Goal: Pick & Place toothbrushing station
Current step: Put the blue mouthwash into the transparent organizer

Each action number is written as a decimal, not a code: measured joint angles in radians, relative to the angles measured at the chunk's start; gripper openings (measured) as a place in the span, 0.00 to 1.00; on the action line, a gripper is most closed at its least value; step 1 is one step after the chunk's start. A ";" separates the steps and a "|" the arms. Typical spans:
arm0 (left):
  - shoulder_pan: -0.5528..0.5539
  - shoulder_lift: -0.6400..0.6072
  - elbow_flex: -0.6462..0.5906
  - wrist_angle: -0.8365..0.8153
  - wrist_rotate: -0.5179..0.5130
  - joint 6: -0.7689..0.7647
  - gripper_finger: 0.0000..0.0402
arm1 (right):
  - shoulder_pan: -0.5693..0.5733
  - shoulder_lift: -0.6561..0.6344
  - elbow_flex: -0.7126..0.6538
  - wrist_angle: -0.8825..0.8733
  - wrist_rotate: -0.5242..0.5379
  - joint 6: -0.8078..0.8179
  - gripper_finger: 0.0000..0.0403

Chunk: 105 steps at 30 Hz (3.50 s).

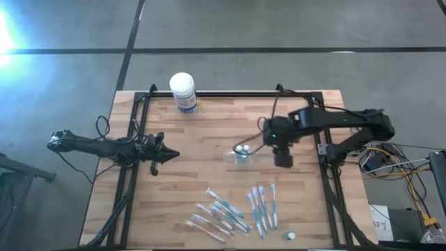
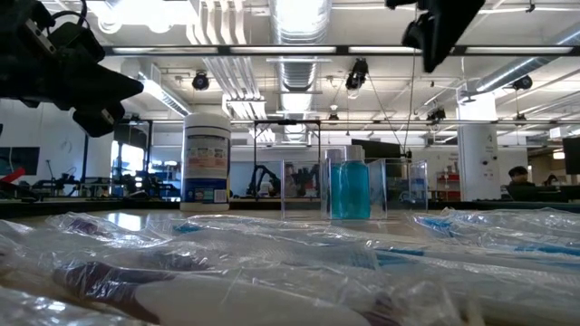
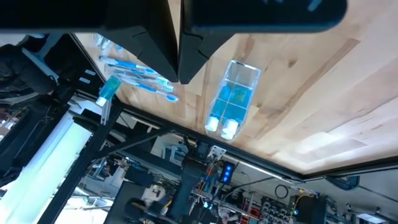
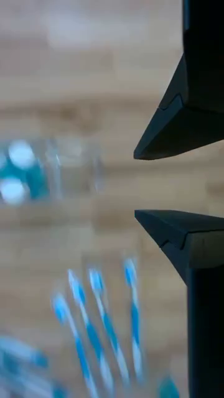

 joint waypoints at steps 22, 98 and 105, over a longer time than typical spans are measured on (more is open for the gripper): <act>0.000 -0.002 0.020 0.027 0.003 0.109 0.04 | 0.775 -0.392 -0.168 0.238 0.579 0.403 0.31; 0.000 -0.003 0.022 0.041 0.089 0.100 0.05 | 0.934 0.453 0.220 0.111 0.071 0.308 0.50; 0.000 -0.003 0.022 0.040 0.090 0.098 0.05 | 0.937 0.456 0.193 0.133 0.081 0.301 0.50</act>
